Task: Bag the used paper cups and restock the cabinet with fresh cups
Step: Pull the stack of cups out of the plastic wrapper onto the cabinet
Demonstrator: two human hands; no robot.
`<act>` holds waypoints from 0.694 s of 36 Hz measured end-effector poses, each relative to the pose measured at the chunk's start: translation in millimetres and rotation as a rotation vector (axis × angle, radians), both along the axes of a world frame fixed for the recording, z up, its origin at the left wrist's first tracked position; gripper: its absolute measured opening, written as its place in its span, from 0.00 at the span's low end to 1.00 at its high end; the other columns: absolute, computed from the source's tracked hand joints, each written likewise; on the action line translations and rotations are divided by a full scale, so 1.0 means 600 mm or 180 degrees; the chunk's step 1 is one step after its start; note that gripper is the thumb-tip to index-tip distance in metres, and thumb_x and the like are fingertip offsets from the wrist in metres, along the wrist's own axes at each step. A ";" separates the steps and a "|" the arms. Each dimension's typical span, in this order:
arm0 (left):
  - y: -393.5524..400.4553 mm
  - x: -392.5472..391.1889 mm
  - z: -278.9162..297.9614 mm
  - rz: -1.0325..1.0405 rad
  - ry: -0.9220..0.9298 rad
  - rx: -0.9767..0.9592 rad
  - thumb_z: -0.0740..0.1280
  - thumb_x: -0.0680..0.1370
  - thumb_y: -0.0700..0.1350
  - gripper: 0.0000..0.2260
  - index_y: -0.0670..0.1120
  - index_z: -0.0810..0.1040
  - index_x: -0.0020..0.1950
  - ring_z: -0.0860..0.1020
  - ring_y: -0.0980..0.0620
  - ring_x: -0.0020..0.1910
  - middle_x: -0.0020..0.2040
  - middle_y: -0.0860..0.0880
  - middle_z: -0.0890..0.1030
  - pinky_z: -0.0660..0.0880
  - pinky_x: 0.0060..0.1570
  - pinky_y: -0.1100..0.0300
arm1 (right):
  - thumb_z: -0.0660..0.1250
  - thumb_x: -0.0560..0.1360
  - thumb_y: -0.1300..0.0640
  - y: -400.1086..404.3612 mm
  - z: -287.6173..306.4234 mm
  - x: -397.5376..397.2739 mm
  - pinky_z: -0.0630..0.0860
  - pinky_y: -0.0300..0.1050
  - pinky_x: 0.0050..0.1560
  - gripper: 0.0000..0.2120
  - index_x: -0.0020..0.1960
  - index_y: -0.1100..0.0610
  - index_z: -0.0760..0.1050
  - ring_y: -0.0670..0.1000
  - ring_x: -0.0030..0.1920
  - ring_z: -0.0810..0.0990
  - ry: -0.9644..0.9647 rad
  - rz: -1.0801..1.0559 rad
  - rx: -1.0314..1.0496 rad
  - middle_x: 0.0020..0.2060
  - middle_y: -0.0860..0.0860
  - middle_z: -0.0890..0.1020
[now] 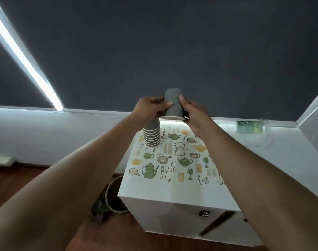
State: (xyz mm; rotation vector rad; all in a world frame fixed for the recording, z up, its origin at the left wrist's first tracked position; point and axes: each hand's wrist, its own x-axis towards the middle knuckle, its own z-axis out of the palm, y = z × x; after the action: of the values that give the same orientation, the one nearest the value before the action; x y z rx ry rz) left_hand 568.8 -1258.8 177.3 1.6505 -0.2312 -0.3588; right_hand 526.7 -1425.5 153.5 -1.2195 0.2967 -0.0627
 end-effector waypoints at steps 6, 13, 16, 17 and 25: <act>0.048 0.042 0.040 0.0174 -0.0418 -0.0027 0.77 0.69 0.36 0.22 0.39 0.79 0.62 0.84 0.49 0.53 0.55 0.44 0.84 0.80 0.55 0.55 | 0.67 0.78 0.61 0.035 0.053 0.046 0.76 0.49 0.62 0.18 0.67 0.60 0.73 0.53 0.59 0.79 -0.0551 0.0340 -0.0442 0.58 0.54 0.81; 0.103 0.069 0.020 0.0373 -0.0585 -0.0086 0.76 0.68 0.31 0.21 0.38 0.80 0.61 0.84 0.50 0.51 0.52 0.45 0.85 0.80 0.53 0.58 | 0.69 0.74 0.71 0.082 0.057 0.070 0.76 0.39 0.60 0.29 0.72 0.59 0.68 0.47 0.61 0.77 -0.0729 0.0645 -0.1370 0.62 0.50 0.78; 0.112 0.078 0.002 0.0392 -0.0620 0.0038 0.76 0.68 0.30 0.22 0.39 0.80 0.61 0.84 0.51 0.50 0.52 0.46 0.85 0.80 0.54 0.56 | 0.70 0.71 0.72 0.093 0.034 0.080 0.73 0.49 0.67 0.34 0.75 0.58 0.65 0.50 0.66 0.74 -0.0632 0.0631 -0.1624 0.68 0.54 0.75; 0.113 0.081 -0.003 0.0368 -0.0632 0.0087 0.76 0.67 0.31 0.22 0.40 0.81 0.60 0.84 0.50 0.51 0.52 0.46 0.85 0.80 0.54 0.56 | 0.71 0.71 0.72 0.095 0.027 0.081 0.73 0.49 0.67 0.36 0.75 0.57 0.64 0.51 0.67 0.74 -0.0584 0.0602 -0.1686 0.69 0.54 0.74; 0.118 0.097 -0.051 0.0218 -0.0656 0.0257 0.77 0.66 0.29 0.23 0.39 0.80 0.60 0.84 0.57 0.47 0.53 0.45 0.85 0.80 0.47 0.63 | 0.74 0.69 0.69 0.107 -0.018 0.090 0.74 0.45 0.61 0.36 0.73 0.55 0.66 0.51 0.64 0.76 -0.0413 0.0503 -0.2028 0.67 0.52 0.76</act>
State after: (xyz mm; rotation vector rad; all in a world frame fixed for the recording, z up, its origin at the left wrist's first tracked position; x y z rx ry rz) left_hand 627.3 -1188.0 146.8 1.7716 -0.3170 -0.1476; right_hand 580.7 -1361.3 142.6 -1.8584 0.0609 -0.1036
